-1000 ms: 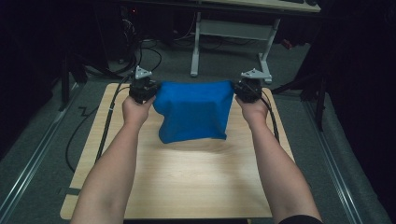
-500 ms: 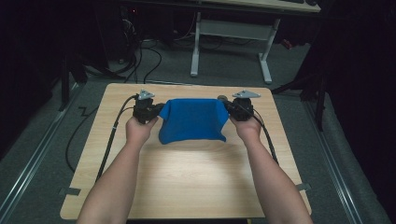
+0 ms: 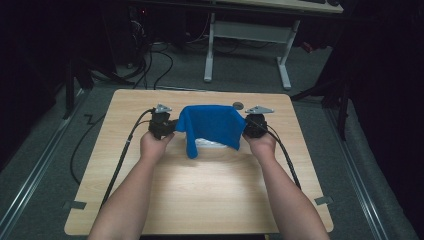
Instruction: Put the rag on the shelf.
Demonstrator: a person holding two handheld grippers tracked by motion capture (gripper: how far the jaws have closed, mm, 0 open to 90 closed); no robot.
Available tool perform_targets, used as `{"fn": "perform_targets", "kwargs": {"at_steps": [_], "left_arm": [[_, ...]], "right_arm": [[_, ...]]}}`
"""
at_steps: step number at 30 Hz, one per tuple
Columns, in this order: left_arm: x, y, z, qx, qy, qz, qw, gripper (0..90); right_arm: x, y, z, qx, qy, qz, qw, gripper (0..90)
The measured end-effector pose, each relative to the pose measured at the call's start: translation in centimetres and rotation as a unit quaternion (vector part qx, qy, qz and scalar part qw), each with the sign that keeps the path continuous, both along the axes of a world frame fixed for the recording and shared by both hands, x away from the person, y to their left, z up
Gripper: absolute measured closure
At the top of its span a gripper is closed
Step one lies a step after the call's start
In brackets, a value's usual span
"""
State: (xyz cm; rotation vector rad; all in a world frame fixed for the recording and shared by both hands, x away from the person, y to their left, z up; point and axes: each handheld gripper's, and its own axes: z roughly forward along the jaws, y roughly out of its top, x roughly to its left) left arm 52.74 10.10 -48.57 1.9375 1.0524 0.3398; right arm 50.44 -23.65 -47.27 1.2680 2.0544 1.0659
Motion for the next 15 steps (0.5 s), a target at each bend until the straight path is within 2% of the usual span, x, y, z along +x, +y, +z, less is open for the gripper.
{"fn": "perform_targets", "kwargs": {"at_steps": [6,15], "left_arm": [[0.0,-0.6,-0.9,0.007,0.016,-0.006,0.9998,87.2],[-0.1,-0.7,-1.4,0.001,0.021,-0.004,0.9998,87.0]], "right_arm": [[-0.2,0.1,-0.7,-0.001,0.005,0.001,1.0000,89.1],[-0.3,-0.5,-1.5,0.002,0.014,-0.004,0.9999,89.0]]}}
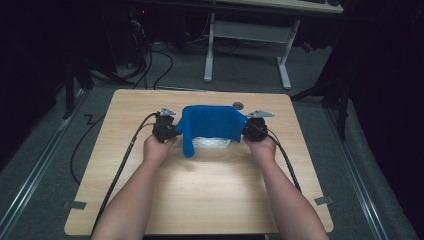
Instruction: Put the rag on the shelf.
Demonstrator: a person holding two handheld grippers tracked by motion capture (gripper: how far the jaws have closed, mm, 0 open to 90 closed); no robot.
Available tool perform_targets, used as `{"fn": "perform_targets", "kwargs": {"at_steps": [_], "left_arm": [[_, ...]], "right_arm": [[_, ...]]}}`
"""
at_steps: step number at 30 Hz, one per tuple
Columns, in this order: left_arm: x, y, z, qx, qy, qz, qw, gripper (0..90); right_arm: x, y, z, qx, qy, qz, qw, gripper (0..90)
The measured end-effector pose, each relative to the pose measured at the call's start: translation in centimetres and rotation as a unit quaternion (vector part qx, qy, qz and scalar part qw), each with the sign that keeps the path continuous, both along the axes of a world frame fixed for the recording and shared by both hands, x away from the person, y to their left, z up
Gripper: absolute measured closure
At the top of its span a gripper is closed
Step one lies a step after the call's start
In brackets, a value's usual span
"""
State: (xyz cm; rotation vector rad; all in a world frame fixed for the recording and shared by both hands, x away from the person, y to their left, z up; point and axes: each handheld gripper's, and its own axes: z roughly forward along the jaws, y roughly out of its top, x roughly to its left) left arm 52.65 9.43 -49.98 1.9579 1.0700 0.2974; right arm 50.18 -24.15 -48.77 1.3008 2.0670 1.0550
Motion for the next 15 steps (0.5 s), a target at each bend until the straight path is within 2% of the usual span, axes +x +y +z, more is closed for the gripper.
{"fn": "perform_targets", "kwargs": {"at_steps": [6,10,15], "left_arm": [[-0.3,0.6,-0.3,-0.014,0.001,0.008,0.9999,84.4],[-0.3,0.9,0.0,-0.016,-0.001,0.021,0.9996,71.0],[-0.7,1.8,1.1,-0.019,-0.019,0.035,0.9990,63.5]], "right_arm": [[0.1,0.2,-0.3,0.000,0.003,0.004,1.0000,88.8],[0.1,0.3,-0.3,0.002,0.003,0.004,1.0000,86.3],[0.1,-0.2,0.5,0.005,-0.001,-0.011,0.9999,74.0]]}}
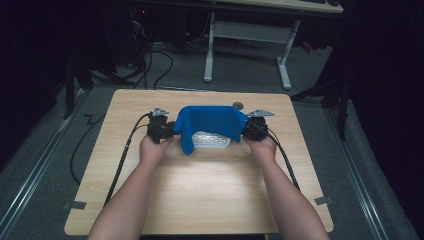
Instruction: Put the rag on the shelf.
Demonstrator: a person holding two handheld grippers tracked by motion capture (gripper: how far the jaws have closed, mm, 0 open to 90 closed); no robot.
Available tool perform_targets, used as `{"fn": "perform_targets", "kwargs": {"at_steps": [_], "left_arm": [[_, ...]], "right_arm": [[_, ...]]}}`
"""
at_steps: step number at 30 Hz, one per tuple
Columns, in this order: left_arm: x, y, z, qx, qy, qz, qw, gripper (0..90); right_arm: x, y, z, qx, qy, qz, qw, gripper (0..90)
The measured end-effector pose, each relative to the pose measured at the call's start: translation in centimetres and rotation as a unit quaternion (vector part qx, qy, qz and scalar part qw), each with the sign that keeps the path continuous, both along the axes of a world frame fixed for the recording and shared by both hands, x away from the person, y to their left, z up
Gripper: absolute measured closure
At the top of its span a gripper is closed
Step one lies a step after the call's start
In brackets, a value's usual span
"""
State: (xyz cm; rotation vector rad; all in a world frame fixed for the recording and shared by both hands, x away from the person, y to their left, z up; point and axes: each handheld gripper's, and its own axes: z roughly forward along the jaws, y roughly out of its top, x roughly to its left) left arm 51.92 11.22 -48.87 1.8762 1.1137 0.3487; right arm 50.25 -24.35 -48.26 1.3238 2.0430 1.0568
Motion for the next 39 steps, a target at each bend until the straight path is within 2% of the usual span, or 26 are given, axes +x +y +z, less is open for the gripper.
{"fn": "perform_targets", "kwargs": {"at_steps": [7,13,20,23,24,25,28,30,32,35,38,39], "left_arm": [[-0.8,1.1,1.8,-0.006,-0.024,0.020,0.9995,56.3],[-1.6,1.9,3.1,0.002,-0.043,0.038,0.9984,50.4],[-3.0,2.8,3.6,0.017,-0.059,0.047,0.9970,44.7],[-3.8,3.4,3.5,0.014,-0.058,0.046,0.9972,44.4],[-4.3,3.8,3.4,0.014,-0.057,0.046,0.9972,44.4],[-4.5,3.9,3.3,0.015,-0.062,0.045,0.9969,44.4],[-5.8,4.5,2.9,0.010,-0.056,0.042,0.9975,44.3],[-7.0,4.8,2.5,0.012,-0.054,0.037,0.9978,44.4],[-8.0,5.1,2.1,0.014,-0.053,0.033,0.9979,44.3],[-10.0,5.5,1.2,0.012,-0.045,0.022,0.9987,43.5],[-12.1,5.9,0.4,0.008,-0.039,0.014,0.9991,43.4],[-13.1,6.1,0.0,0.006,-0.040,0.010,0.9992,43.4]], "right_arm": [[-0.4,-1.3,1.8,0.007,-0.020,-0.017,0.9996,66.6],[-0.9,-1.8,2.7,0.006,-0.032,-0.019,0.9993,64.2],[-2.0,-2.1,3.3,-0.002,-0.035,-0.013,0.9993,62.9],[-2.7,-2.2,3.6,-0.001,-0.045,-0.012,0.9989,63.0],[-3.0,-2.2,3.7,-0.001,-0.051,-0.012,0.9986,62.9],[-3.7,-2.3,3.8,0.000,-0.047,-0.010,0.9988,61.5],[-4.3,-2.3,3.9,-0.005,-0.047,-0.007,0.9988,59.3],[-5.4,-2.4,4.0,-0.006,-0.061,-0.002,0.9981,58.0],[-6.4,-2.3,4.0,-0.008,-0.056,0.002,0.9984,54.8],[-8.3,-2.2,3.5,-0.010,-0.074,0.007,0.9972,53.6],[-9.7,-1.9,3.1,-0.013,-0.057,0.017,0.9981,48.8],[-10.5,-1.8,2.8,-0.010,-0.066,0.021,0.9975,49.1]]}}
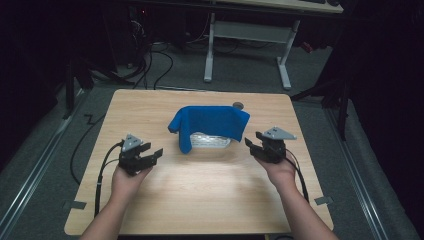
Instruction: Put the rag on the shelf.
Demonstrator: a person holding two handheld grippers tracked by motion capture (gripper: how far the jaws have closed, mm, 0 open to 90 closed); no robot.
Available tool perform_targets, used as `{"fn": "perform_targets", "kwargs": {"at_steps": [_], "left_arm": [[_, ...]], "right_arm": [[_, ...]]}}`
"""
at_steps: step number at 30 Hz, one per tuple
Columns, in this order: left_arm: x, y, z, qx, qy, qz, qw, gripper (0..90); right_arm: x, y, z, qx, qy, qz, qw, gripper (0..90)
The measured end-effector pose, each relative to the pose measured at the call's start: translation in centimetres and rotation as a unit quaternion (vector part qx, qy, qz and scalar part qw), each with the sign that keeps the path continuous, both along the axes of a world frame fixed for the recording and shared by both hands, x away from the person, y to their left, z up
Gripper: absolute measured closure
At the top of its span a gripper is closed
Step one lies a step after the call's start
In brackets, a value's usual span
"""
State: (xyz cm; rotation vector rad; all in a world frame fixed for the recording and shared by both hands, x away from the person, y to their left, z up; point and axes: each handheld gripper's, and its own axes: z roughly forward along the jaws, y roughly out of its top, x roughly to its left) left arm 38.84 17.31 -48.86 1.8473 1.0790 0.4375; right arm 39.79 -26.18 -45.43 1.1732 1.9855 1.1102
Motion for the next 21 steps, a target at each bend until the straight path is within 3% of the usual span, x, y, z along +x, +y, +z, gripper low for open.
{"fn": "perform_targets", "kwargs": {"at_steps": [2,7,9,10,11,12,13,14,15,16,17,19,21], "left_arm": [[-1.3,0.2,-0.3,0.004,0.004,-0.005,1.0000,43.4],[-5.1,0.7,-1.1,-0.014,0.016,-0.011,0.9997,43.4],[-6.4,0.7,-1.7,0.008,0.014,-0.012,0.9998,43.5],[-7.1,0.8,-2.2,0.020,0.001,-0.008,0.9998,44.0],[-7.6,0.9,-2.7,0.023,0.012,-0.010,0.9996,44.2],[-7.8,0.9,-2.6,0.021,0.026,-0.013,0.9994,44.4],[-7.9,0.8,-2.1,0.009,0.017,-0.015,0.9997,45.0],[-8.3,0.9,-1.6,0.009,-0.004,-0.016,0.9998,44.2],[-8.5,0.9,-1.4,0.017,-0.018,-0.012,0.9996,43.9],[-8.5,1.0,-1.5,0.023,-0.017,-0.011,0.9995,43.8],[-8.4,1.1,-1.8,0.025,-0.010,-0.017,0.9995,43.1],[-8.3,1.4,-2.2,0.032,-0.003,-0.015,0.9994,42.4],[-8.0,1.8,-2.6,0.022,0.015,-0.009,0.9996,41.6]], "right_arm": [[-1.4,0.3,-0.5,0.005,-0.005,0.004,1.0000,48.9],[-4.9,1.2,-1.6,-0.003,-0.009,0.008,0.9999,46.5],[-6.4,1.6,-2.2,-0.006,-0.002,0.002,1.0000,46.1],[-7.0,1.7,-2.4,-0.016,-0.007,-0.002,0.9999,46.6],[-7.6,1.7,-2.9,-0.018,-0.017,-0.007,0.9997,46.1],[-8.3,1.7,-3.4,-0.014,-0.020,-0.006,0.9997,47.1],[-9.0,1.8,-3.9,-0.002,-0.026,-0.008,0.9996,49.6],[-9.1,2.1,-3.7,0.004,-0.009,0.004,0.9999,44.3],[-9.1,2.5,-3.6,-0.016,-0.013,0.015,0.9997,44.0],[-9.3,2.7,-3.5,-0.037,-0.028,0.009,0.9989,45.5],[-9.4,2.7,-3.6,-0.038,-0.032,0.010,0.9987,45.7],[-9.3,2.2,-4.1,-0.021,-0.013,0.002,0.9997,45.2],[-9.2,1.9,-4.7,-0.022,0.002,-0.003,0.9998,44.9]]}}
